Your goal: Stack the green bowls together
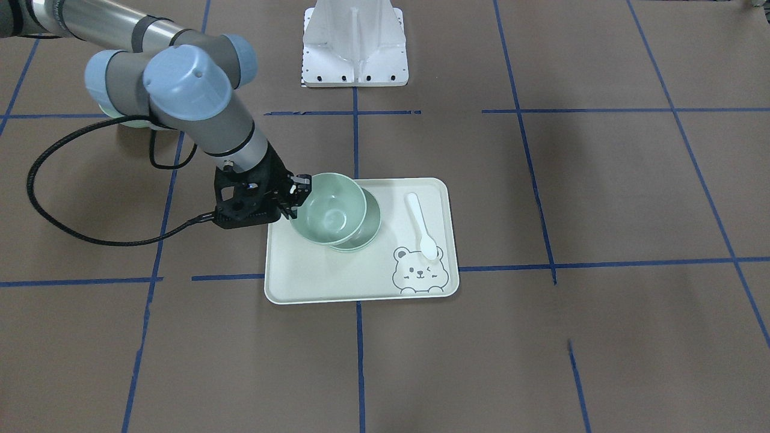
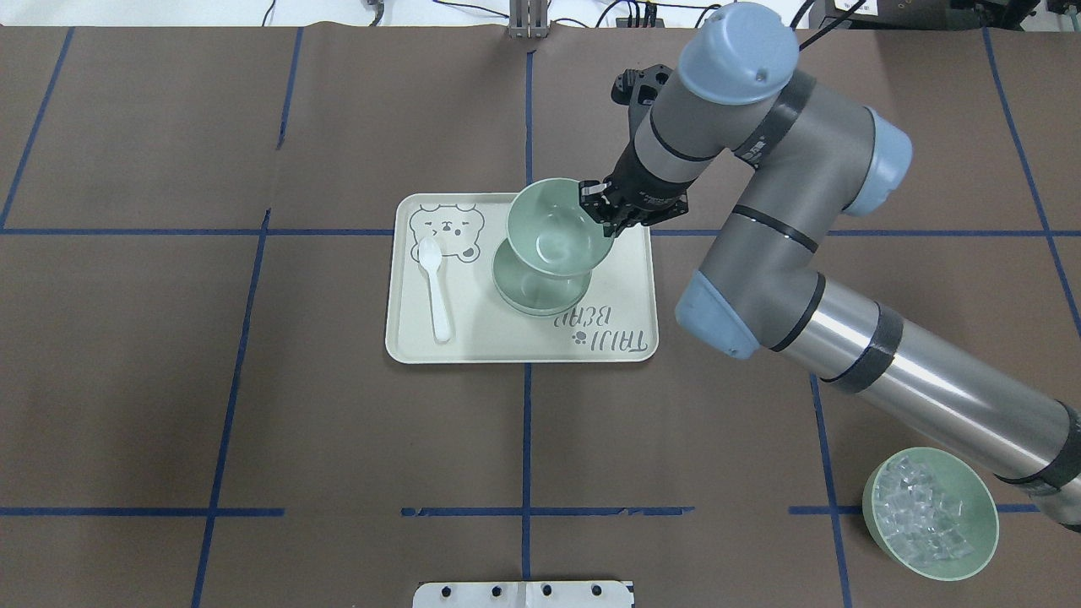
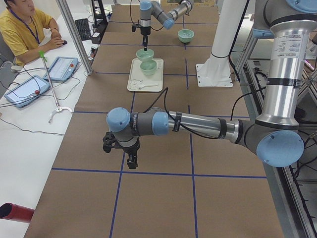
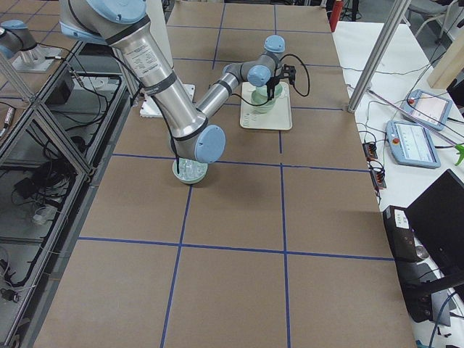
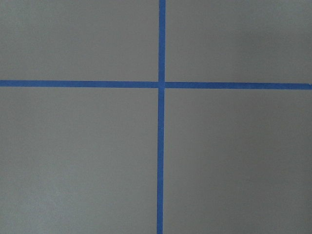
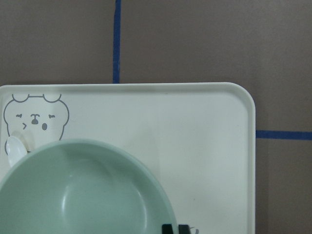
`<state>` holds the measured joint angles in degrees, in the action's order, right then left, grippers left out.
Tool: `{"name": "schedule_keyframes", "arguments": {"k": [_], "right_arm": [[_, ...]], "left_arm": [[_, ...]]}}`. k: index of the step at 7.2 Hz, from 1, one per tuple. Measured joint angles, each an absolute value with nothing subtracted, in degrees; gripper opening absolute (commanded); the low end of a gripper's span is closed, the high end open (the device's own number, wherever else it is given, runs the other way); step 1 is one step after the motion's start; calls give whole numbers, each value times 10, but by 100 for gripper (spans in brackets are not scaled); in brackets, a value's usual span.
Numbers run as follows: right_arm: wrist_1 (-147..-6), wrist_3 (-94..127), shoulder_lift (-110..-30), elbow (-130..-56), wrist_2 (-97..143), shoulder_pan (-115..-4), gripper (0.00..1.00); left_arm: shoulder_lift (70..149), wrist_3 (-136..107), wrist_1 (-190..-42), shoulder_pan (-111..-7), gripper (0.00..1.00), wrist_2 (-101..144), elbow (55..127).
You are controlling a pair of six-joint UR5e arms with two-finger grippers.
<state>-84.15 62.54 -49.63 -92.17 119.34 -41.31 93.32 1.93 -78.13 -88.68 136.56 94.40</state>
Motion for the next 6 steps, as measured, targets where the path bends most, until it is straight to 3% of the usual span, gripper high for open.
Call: {"name": "schedule_keyframes", "arguments": {"k": [4, 5, 6], "right_arm": [[-853, 652, -484, -896, 1130, -366, 0], [-853, 654, -484, -892, 1123, -362, 36], [-853, 655, -483, -890, 1120, -360, 80]], "left_arm": [[933, 19, -781, -887, 100, 1366, 946], [933, 19, -781, -887, 100, 1366, 948], [933, 19, -781, -887, 100, 1366, 950]]}}
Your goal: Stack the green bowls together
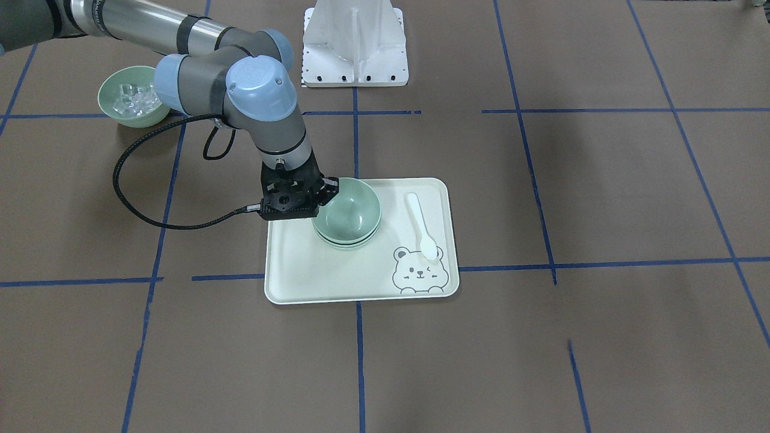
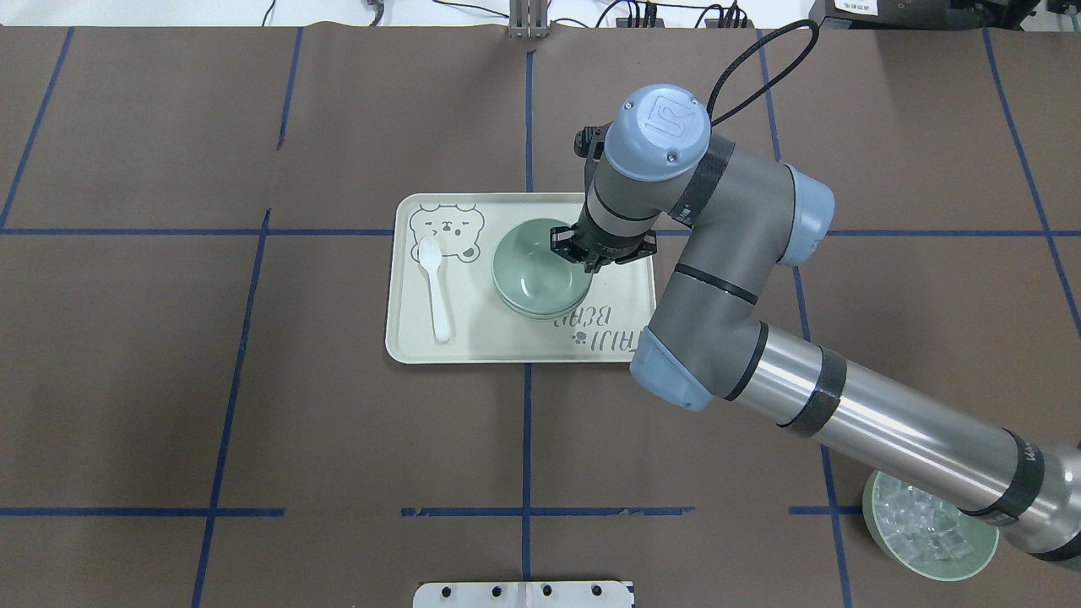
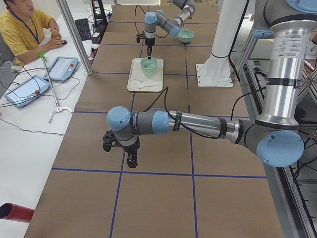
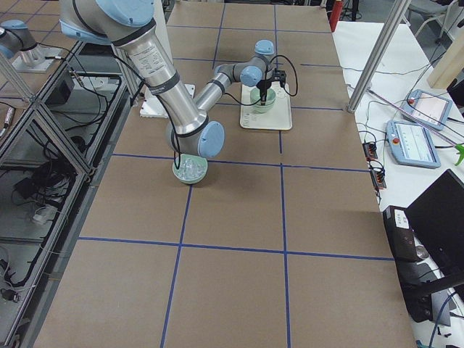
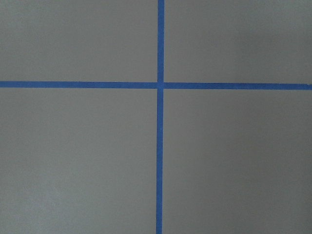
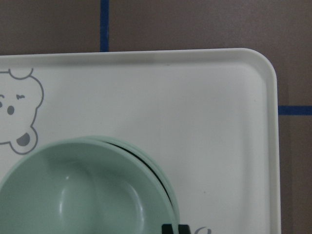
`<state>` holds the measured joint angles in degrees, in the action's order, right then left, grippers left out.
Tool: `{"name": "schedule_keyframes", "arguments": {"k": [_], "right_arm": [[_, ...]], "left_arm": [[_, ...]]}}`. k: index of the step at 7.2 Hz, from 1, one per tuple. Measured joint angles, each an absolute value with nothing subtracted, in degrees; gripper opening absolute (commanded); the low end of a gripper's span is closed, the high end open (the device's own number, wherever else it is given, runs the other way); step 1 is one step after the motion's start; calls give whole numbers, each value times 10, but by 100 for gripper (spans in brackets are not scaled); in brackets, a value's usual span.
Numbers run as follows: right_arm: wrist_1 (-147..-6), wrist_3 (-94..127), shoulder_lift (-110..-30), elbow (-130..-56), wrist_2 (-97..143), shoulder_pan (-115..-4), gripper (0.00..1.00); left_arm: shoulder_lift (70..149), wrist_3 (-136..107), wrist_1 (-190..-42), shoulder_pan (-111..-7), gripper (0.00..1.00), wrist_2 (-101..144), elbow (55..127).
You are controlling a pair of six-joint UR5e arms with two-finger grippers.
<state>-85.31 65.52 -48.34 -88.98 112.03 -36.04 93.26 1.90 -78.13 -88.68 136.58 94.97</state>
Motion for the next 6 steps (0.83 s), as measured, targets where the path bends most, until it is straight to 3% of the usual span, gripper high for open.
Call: {"name": "schedule_keyframes", "arguments": {"k": [1, 4, 6], "right_arm": [[-853, 656, -483, -889, 1117, -358, 100], [-852, 652, -484, -889, 1109, -362, 100], [-862, 582, -500, -893, 1162, -431, 100]], "left_arm": [[933, 18, -781, -887, 100, 1366, 952], [933, 16, -781, -887, 100, 1366, 955], [933, 14, -781, -886, 100, 1366, 954]]}}
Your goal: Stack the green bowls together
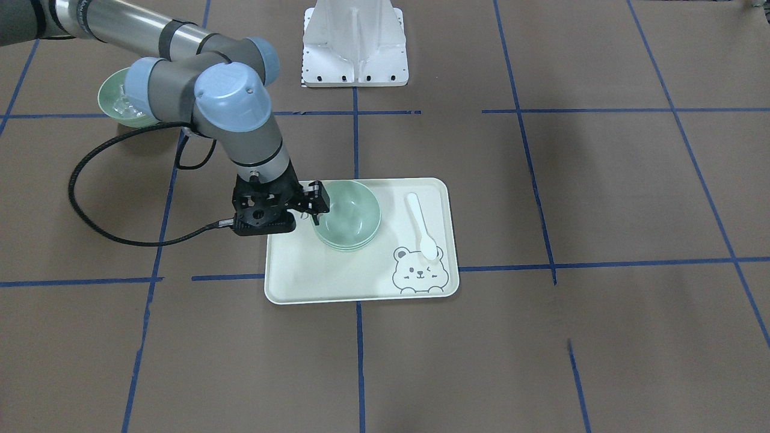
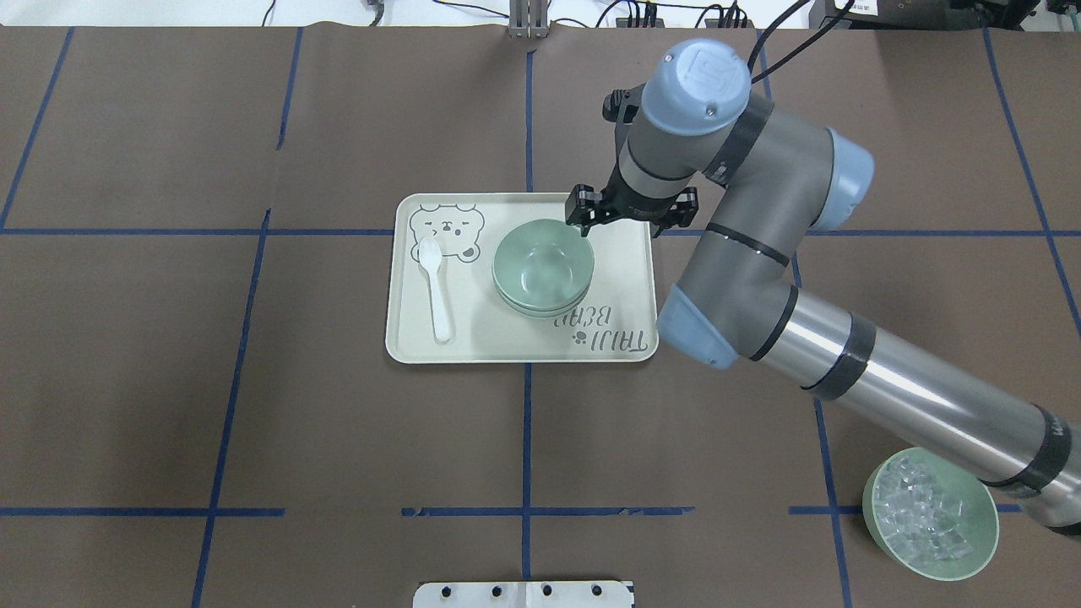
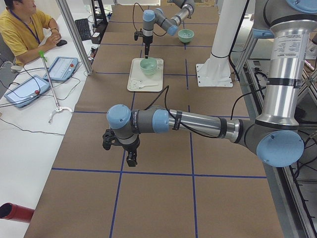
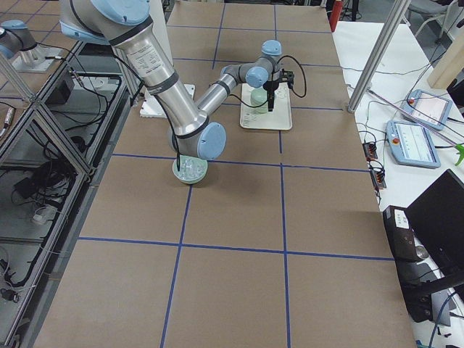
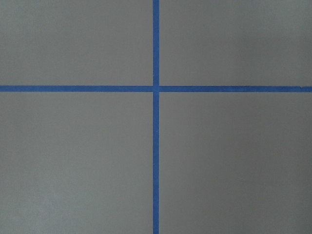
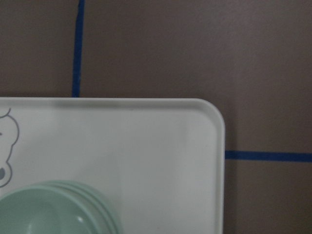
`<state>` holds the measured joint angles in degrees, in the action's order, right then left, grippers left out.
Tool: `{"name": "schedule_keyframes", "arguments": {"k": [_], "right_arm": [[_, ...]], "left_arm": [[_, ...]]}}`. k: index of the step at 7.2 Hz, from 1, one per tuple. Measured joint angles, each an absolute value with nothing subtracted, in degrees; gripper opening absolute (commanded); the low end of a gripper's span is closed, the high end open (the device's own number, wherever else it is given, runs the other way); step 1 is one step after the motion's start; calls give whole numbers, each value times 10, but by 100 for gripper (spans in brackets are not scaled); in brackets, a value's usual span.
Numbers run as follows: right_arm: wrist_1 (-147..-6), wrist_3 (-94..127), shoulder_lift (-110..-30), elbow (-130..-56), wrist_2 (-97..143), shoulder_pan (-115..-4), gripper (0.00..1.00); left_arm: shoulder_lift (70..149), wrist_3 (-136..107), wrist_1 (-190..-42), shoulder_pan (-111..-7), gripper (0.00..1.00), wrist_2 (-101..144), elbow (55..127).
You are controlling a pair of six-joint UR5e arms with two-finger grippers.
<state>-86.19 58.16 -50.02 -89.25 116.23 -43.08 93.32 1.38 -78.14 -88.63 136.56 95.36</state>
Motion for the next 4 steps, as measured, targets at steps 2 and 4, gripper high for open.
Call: {"name": "schedule_keyframes", "arguments": {"k": [2, 4], "right_arm": [[-889, 386, -551, -893, 1237, -552, 100], [-926, 144, -620, -891, 1299, -688, 100]], "left_arm": [[933, 16, -782, -886, 100, 1365, 951], [930, 27, -785, -887, 100, 1364, 955]]}}
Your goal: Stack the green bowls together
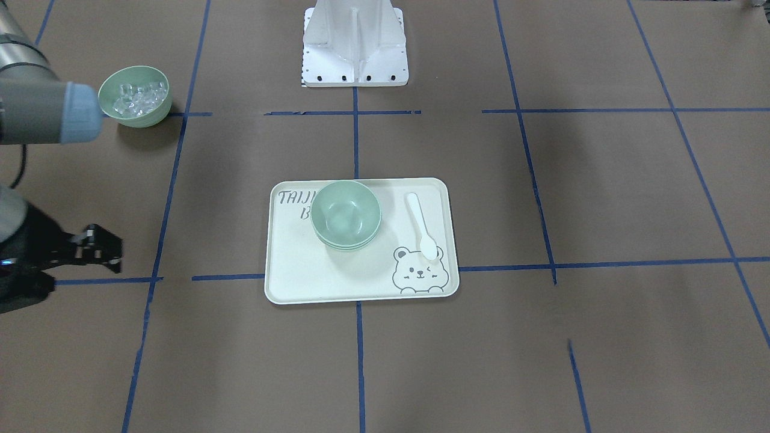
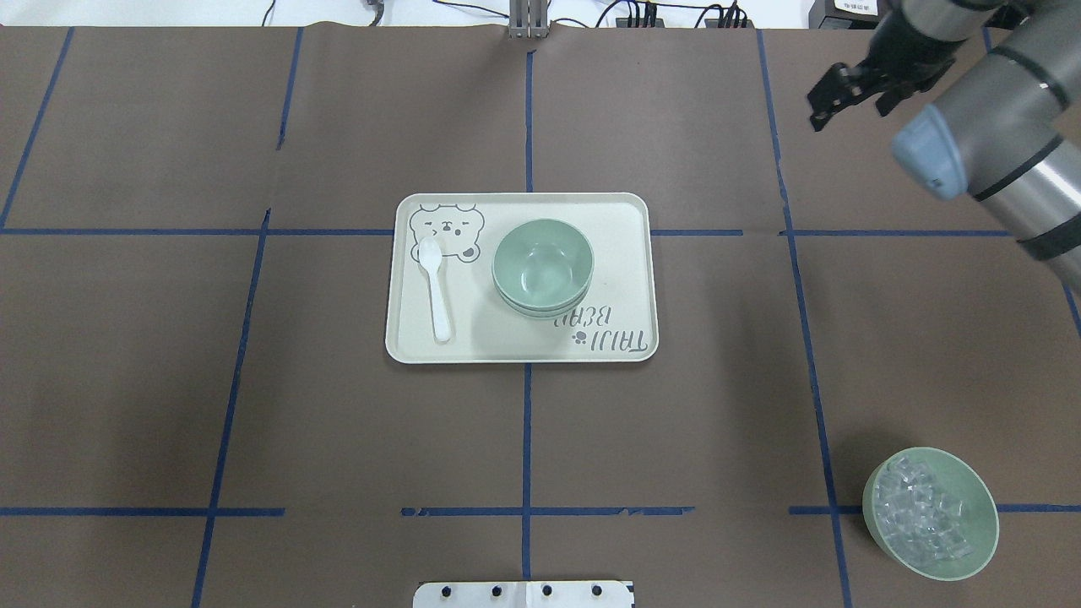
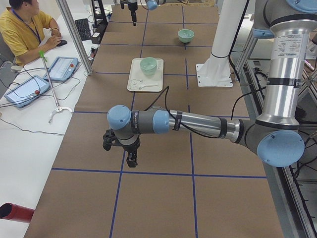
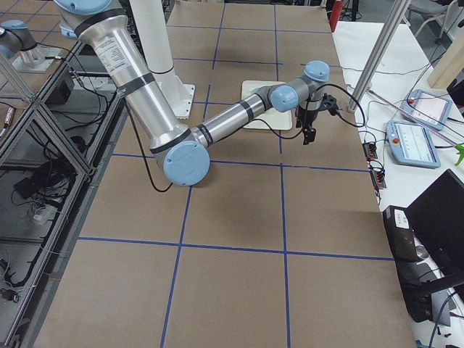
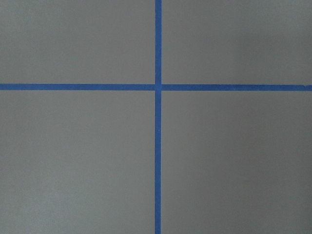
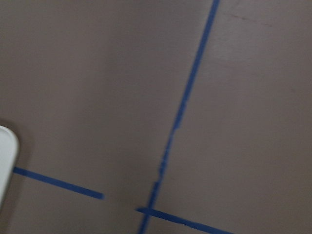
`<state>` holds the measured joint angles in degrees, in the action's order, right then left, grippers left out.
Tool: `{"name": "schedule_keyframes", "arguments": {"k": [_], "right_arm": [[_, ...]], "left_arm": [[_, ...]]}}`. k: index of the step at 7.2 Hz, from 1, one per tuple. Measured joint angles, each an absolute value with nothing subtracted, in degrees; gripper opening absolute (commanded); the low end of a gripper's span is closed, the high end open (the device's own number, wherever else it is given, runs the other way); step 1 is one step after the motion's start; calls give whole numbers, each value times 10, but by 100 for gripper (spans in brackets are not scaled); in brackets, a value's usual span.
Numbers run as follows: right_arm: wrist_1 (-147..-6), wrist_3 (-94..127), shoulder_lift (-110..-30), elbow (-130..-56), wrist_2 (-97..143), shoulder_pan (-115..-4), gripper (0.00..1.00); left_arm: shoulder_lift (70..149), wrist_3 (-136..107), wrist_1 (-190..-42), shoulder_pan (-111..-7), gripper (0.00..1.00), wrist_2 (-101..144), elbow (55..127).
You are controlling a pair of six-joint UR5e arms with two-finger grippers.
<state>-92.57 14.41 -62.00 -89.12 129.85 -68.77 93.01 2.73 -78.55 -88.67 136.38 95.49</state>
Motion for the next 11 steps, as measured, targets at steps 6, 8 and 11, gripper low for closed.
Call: {"name": "schedule_keyframes", "arguments": {"k": [6, 8, 11], "right_arm": [[-939, -96, -835, -896, 1316, -876, 100], [-938, -84, -845, -899, 1316, -880, 100], [-937, -73, -847, -900, 1317, -880, 100]], "left_arm": [[925, 132, -790, -891, 100, 1363, 958], [929, 134, -789, -891, 100, 1359, 961], [931, 134, -789, -891, 100, 1358, 963]]}}
